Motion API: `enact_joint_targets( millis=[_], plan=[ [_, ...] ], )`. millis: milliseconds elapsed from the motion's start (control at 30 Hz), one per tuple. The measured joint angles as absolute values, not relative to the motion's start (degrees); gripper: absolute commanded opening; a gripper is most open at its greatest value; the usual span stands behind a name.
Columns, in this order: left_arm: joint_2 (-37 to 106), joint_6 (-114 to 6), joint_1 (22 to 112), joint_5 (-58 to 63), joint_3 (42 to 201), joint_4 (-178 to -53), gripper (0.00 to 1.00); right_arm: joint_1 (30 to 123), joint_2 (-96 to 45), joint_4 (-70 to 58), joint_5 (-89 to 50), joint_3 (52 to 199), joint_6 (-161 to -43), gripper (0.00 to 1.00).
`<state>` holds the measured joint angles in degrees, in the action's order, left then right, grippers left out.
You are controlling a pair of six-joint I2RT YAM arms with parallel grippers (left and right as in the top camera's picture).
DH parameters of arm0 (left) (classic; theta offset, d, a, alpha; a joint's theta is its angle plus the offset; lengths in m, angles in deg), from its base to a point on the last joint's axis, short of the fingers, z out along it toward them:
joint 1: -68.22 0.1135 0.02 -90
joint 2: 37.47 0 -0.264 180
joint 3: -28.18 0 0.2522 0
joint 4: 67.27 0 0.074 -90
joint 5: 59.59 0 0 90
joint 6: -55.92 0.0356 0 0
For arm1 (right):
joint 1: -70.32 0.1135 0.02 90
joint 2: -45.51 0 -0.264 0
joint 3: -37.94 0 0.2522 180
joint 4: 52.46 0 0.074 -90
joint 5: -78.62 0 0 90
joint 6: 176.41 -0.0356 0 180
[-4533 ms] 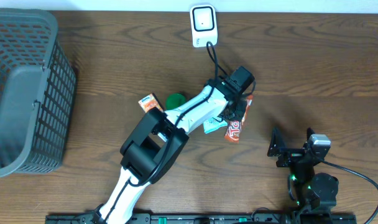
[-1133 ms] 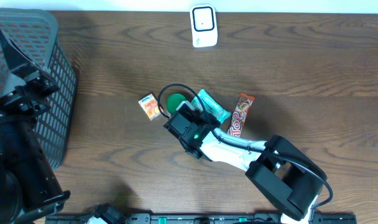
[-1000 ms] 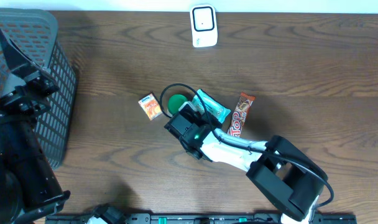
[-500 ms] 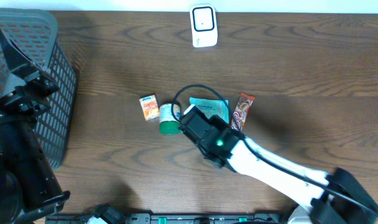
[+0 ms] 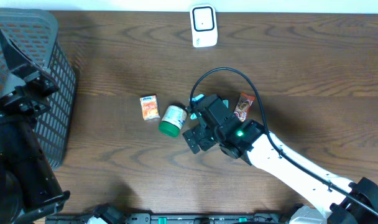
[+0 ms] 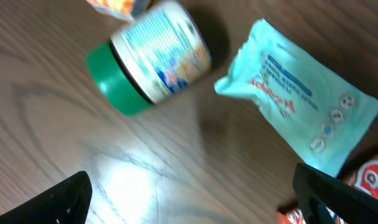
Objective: Scan the item barcode
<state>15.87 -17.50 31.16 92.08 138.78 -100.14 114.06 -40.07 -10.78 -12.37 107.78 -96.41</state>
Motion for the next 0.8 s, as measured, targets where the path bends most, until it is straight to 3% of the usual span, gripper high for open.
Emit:
enact_joint_targets(
  millis=[300, 633, 800],
  plan=[
    [15.83, -17.55, 31.16, 92.08, 137.9, -100.17, 0.98, 111.29, -43.41, -11.08, 1.01, 107.78, -92.1, 0.99],
    [15.72, -17.79, 31.16, 92.08, 137.03, -100.14, 0.98, 85.56, -44.15, -12.61, -32.2, 108.48, -98.0, 0.99],
    [15.72, -18.01, 31.16, 92.06, 136.39, -100.14, 0.98, 80.82, -49.55, -12.26, -42.66, 112.08, -99.71, 0.99]
  ],
)
